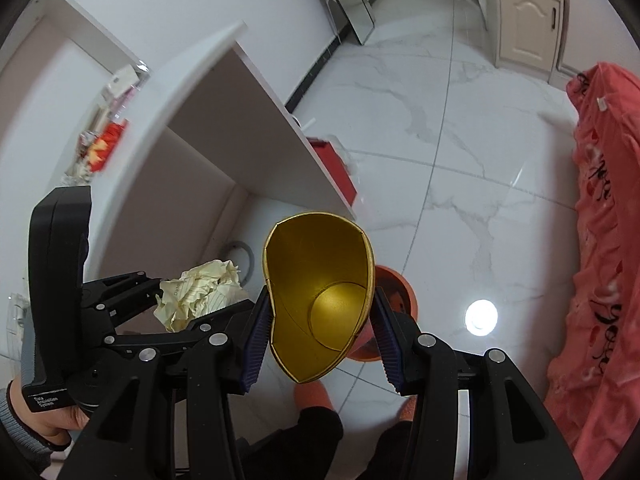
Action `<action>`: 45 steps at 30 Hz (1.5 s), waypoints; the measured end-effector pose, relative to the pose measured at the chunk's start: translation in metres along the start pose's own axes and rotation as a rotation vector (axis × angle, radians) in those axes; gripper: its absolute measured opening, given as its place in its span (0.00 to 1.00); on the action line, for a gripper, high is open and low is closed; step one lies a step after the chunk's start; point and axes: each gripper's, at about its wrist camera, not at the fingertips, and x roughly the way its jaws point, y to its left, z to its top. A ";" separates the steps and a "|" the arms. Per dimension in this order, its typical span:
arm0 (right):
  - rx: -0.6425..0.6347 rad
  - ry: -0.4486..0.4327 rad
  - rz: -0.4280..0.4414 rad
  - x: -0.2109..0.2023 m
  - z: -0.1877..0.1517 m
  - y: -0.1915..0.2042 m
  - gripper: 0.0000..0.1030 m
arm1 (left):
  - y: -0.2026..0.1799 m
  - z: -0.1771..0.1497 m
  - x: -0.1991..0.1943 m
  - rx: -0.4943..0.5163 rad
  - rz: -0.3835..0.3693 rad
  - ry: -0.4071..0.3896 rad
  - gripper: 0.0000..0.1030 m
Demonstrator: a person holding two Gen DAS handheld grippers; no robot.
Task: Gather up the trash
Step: 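Carry the yellow paper with the left tool and the cup with the right tool over the bin, then open the left tool to drop the yellow paper into the bin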
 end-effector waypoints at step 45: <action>0.093 0.196 -0.077 0.207 -0.031 -0.075 0.51 | 0.034 -0.019 0.198 -0.076 0.038 0.218 0.85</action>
